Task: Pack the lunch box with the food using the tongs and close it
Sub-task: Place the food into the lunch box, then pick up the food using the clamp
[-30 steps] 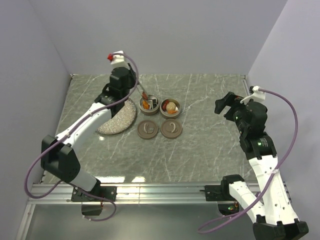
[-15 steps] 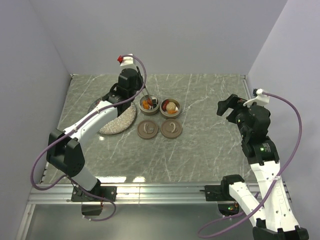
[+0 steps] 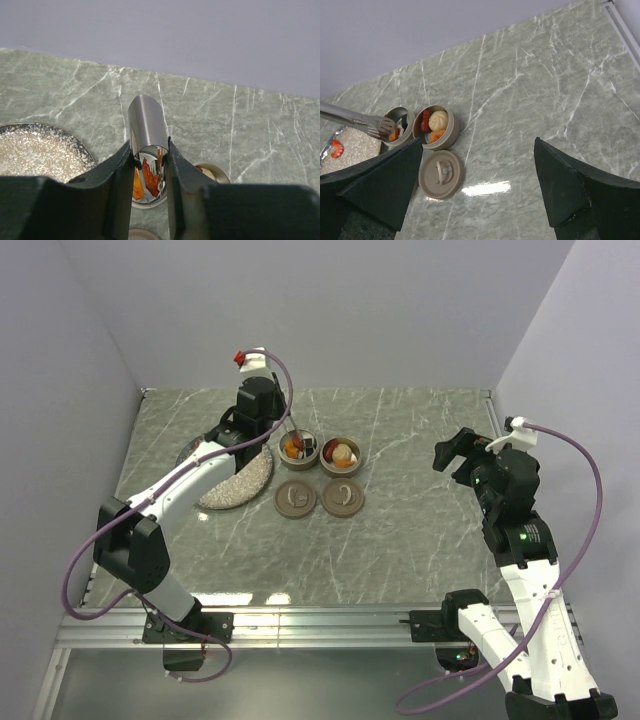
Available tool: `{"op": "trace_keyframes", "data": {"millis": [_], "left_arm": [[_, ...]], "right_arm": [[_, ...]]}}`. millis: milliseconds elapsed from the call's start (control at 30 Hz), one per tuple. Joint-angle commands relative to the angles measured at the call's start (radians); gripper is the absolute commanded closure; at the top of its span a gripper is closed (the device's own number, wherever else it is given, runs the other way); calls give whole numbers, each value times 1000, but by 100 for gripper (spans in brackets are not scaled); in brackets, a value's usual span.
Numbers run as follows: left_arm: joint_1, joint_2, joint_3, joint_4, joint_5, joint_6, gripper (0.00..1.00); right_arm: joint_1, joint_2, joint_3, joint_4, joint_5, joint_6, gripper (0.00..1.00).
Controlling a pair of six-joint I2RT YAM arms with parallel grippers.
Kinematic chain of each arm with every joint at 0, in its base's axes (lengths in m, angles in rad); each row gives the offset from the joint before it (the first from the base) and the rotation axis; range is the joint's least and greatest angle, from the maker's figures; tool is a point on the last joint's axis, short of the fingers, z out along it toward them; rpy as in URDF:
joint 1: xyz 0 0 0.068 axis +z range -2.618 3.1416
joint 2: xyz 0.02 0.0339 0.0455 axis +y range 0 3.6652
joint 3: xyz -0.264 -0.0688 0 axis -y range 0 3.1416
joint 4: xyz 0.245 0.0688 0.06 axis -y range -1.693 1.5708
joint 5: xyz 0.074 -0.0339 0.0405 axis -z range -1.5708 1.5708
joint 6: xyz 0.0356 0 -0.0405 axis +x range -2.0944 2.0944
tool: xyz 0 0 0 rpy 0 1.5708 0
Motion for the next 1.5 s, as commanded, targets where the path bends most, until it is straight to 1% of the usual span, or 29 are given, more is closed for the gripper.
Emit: {"op": "trace_keyframes", "data": {"millis": [0,67,167,400,533,633,833,933,1033,1100,1133,1233,1467], "left_arm": [[-6,9,39,59,2,14,67],[-6,14,39,63,9,16,63],[-6,11,38,76,16,17,59],[-6,7,42,84,10,28,59],[-5,-17,48,83,-42,49,60],[32,-54,47,72,-45,46,60],[162,-147,13,47,-28,83,60],[273,-187,-30,40,12,95,58],[348,-209,-80,41,53,138,57],[374,-215,-126,69,55,169,56],[393,-218,-135,78,50,201,56],[426,-209,-154,107,48,229,56],[448,-170,-186,181,21,293,57]], "right_arm": [[3,4,20,13,11,-16,1],[1,5,22,14,10,-14,1],[1,10,22,16,10,-14,1],[1,10,16,19,11,-13,1],[1,10,14,19,13,-13,1],[1,10,13,20,13,-13,1],[1,14,5,30,8,-10,1],[3,20,2,37,1,-2,1],[3,27,3,43,-1,-1,1],[1,31,9,43,1,-4,1],[1,33,11,42,-1,-8,1],[1,40,20,40,-1,-11,1],[1,37,29,30,-1,-10,1]]}}
